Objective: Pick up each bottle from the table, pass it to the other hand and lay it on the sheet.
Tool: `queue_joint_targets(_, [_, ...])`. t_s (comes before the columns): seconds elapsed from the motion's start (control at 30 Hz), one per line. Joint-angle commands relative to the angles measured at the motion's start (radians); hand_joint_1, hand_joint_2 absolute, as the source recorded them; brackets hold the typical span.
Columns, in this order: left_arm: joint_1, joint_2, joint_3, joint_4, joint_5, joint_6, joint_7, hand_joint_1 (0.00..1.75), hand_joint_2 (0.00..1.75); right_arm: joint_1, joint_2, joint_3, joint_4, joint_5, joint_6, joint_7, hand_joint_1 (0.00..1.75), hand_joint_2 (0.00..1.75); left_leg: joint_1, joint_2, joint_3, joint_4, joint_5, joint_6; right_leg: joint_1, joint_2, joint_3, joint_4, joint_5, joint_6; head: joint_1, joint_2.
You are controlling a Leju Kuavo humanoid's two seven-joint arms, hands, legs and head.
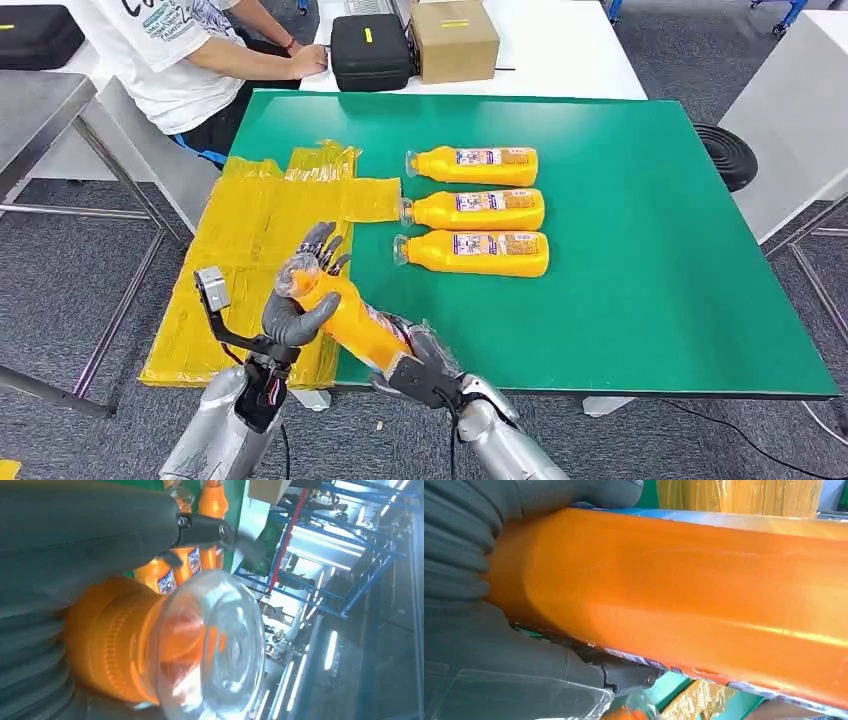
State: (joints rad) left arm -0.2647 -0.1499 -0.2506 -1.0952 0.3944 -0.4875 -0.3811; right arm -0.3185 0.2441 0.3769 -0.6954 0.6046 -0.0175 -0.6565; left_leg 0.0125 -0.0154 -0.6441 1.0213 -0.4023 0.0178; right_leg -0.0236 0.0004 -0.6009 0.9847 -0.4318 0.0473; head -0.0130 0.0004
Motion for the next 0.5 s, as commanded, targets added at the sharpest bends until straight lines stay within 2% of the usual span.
queue_joint_targets(0.03, [-0.038, 0.020, -0.066, 0.030, -0.107, 0.001, -0.011, 1.75, 1.75, -0.017, -0.017, 0.022, 0.064, 0.011, -0.001, -0.001, 1.75, 1.75, 0.000, 0.000, 0.004, -0.001, -0.001, 0.000, 0.001, -0.002, 0.004, -0.001, -0.001, -0.002, 0.000, 0.000])
queue_joint_targets(0.23, [-0.038, 0.053, -0.129, 0.054, -0.324, 0.018, -0.038, 1.75, 1.75, -0.010, -0.011, -0.016, 0.011, -0.005, -0.028, -0.010, 1.75, 1.75, 0.001, 0.000, 0.004, 0.000, -0.001, 0.000, 0.001, -0.001, 0.005, -0.001, -0.001, -0.002, 0.000, 0.000])
queue_joint_targets(0.37, [-0.036, 0.060, -0.135, 0.040, -0.348, 0.021, -0.043, 1.75, 1.75, -0.014, -0.010, -0.029, -0.007, -0.013, -0.042, -0.013, 1.75, 1.75, 0.000, 0.001, 0.006, -0.001, -0.001, 0.000, 0.000, 0.000, 0.007, -0.001, -0.001, -0.002, 0.000, 0.000])
queue_joint_targets(0.5, [-0.026, 0.057, -0.127, 0.005, -0.372, 0.026, -0.028, 1.75, 1.75, 0.007, -0.013, -0.046, -0.102, -0.021, -0.074, -0.004, 1.75, 1.75, 0.000, 0.001, 0.007, -0.001, 0.000, 0.000, 0.000, 0.001, 0.008, -0.001, 0.000, -0.002, 0.000, 0.000])
